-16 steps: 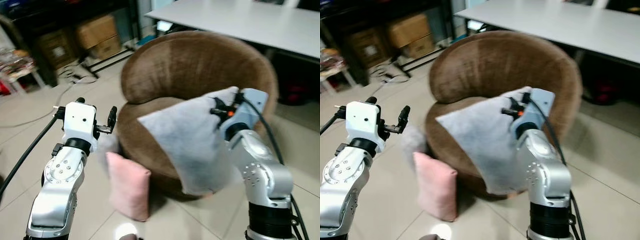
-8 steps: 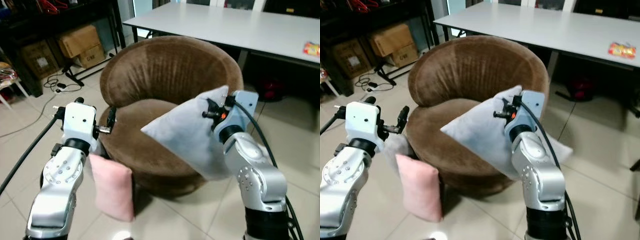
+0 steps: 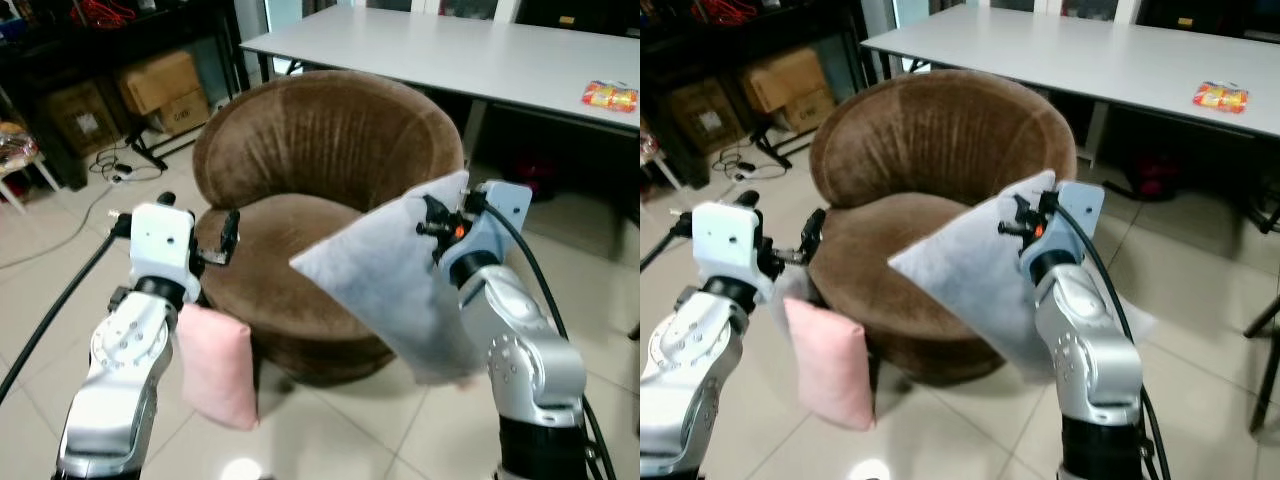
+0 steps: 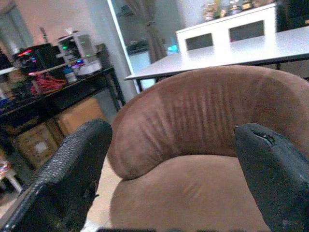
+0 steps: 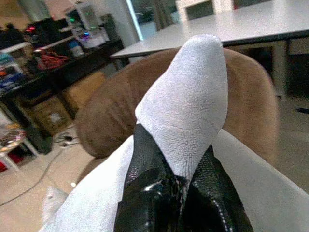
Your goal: Move the pillow to the sofa from floor
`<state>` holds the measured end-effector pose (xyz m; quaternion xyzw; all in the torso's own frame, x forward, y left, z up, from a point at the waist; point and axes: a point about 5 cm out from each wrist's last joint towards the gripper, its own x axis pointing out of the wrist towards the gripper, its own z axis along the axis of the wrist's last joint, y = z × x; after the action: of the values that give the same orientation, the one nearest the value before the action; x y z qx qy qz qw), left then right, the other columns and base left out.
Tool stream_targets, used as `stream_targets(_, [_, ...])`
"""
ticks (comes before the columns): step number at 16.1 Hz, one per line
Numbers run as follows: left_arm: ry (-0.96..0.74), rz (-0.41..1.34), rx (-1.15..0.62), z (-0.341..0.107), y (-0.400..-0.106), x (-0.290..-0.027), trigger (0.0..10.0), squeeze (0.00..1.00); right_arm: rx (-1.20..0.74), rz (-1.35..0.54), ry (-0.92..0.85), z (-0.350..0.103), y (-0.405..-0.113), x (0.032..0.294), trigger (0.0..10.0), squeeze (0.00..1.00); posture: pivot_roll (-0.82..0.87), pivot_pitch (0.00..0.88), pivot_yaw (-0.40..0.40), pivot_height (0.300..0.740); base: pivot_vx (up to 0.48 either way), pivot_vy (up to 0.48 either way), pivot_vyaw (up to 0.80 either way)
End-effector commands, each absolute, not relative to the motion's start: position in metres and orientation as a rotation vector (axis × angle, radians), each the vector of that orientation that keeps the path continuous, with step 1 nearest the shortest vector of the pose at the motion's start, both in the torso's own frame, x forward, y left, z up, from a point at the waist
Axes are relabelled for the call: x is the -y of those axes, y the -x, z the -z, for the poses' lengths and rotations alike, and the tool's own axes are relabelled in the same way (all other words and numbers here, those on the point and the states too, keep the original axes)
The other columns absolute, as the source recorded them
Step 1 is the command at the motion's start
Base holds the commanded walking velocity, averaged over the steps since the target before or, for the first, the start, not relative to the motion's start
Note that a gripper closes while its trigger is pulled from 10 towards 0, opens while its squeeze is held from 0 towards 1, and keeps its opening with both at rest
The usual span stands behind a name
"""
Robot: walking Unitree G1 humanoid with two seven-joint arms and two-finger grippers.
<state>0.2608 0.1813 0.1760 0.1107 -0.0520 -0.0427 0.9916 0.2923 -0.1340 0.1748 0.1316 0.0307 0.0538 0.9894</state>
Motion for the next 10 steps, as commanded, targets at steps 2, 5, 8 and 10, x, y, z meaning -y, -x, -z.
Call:
stream_targets(2, [-0.228, 0.078, 0.119, -0.1797, -0.2596, -0.1852, 10.0, 0.00, 0.044, -0.187, -0.268, -0.1983, -0.2919, 0.1211, 10.0, 0.00, -0.08, 0.000, 0.076, 0.740, 0.339, 0.000, 0.40])
stream_targets(5, [-0.229, 0.081, 0.119, -0.1793, -0.2605, -0.1852, 10.0, 0.00, 0.047, -0.171, -0.271, -0.1982, -0.2932, 0.1220, 10.0, 0.00, -0.08, 0.000, 0.077, 0.740, 0.337, 0.000, 0.00])
stream_targets(8, [-0.228, 0.084, 0.117, -0.1789, -0.2607, -0.1851, 10.0, 0.00, 0.051, -0.166, -0.269, -0.1985, -0.2946, 0.1227, 10.0, 0.00, -0.08, 0.000, 0.076, 0.740, 0.337, 0.000, 0.00])
stream_targets(10, [-0.228, 0.084, 0.117, -0.1789, -0.2607, -0.1850, 10.0, 0.00, 0.051, -0.166, -0.269, -0.1985, -0.2948, 0.1229, 10.0, 0.00, -0.08, 0.000, 0.075, 0.740, 0.337, 0.000, 0.00])
